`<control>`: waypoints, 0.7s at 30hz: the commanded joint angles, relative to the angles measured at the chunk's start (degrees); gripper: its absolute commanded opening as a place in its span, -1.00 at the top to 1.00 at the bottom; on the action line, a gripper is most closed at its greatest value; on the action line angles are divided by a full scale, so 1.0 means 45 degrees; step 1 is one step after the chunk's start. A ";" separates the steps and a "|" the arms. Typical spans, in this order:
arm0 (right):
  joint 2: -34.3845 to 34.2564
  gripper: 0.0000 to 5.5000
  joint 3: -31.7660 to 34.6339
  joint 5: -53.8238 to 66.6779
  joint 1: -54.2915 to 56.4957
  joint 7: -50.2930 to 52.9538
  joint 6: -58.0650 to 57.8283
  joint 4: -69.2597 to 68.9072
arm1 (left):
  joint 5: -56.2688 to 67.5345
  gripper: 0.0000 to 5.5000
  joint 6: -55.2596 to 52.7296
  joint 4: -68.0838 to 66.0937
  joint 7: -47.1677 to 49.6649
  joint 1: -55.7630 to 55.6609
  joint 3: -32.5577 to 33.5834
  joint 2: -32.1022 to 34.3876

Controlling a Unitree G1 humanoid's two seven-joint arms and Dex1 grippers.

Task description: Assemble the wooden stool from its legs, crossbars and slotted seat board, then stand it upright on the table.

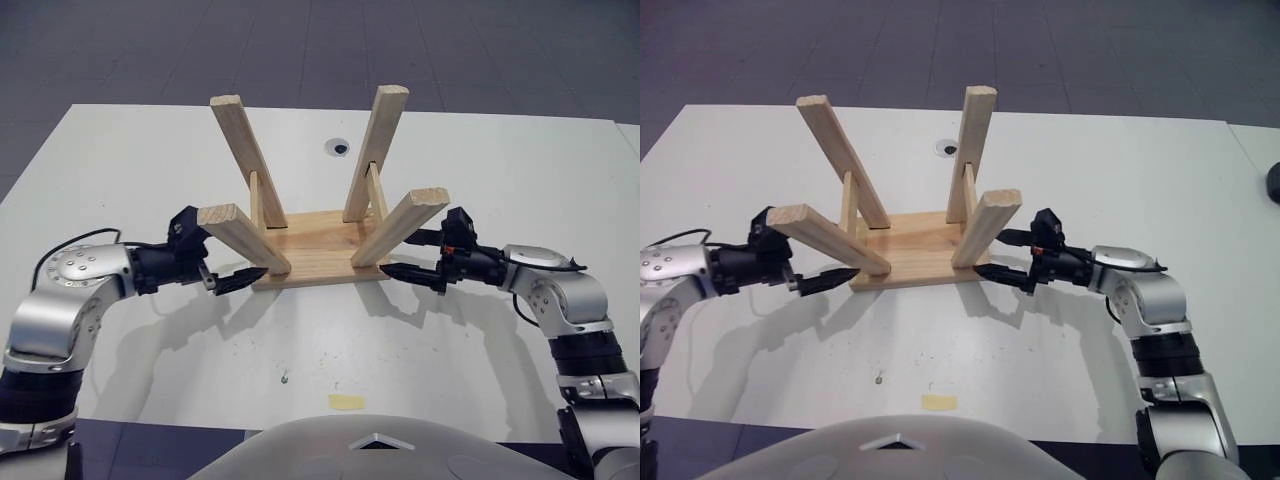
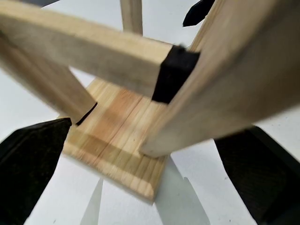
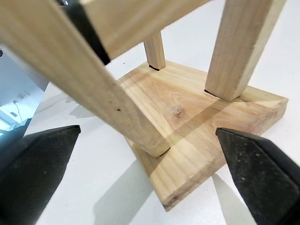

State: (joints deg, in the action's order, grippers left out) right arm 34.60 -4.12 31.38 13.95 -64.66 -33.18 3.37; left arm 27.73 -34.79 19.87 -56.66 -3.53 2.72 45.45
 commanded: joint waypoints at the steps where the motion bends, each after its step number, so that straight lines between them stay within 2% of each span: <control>1: -0.0393 -0.78 -0.0335 -0.0137 0.0562 -0.0324 0.0002 0.0524 | 0.0052 -0.86 -0.0204 -0.0350 -0.0357 -0.0326 -0.0757 -0.0103; 5: -0.0758 -0.55 -0.0353 -0.0050 0.0720 -0.0358 -0.0279 0.0867 | 0.0299 -0.61 -0.0344 -0.0907 -0.0399 -0.0633 -0.0937 -0.0463; 13: -0.0654 -0.05 -0.0371 0.0195 0.0583 -0.0838 -0.0937 0.0632 | 0.2524 -0.10 -0.2127 -0.1122 0.0162 -0.1032 -0.0175 -0.1682; 17: -0.0545 0.19 0.0291 0.1589 0.0537 -0.1020 -0.2635 -0.0178 | 0.3819 0.12 -0.3401 -0.0853 0.0276 -0.0640 0.0283 -0.1723; 21: -0.0694 0.28 0.1384 0.3476 0.0200 -0.0510 -0.4750 -0.1304 | 0.5399 0.23 -0.4736 -0.0436 0.0977 -0.0382 0.1177 -0.1858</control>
State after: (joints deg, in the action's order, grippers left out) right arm 32.38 -0.44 40.56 15.15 -67.22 -50.22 1.36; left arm 49.73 -52.27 17.31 -55.31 -6.31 6.50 37.51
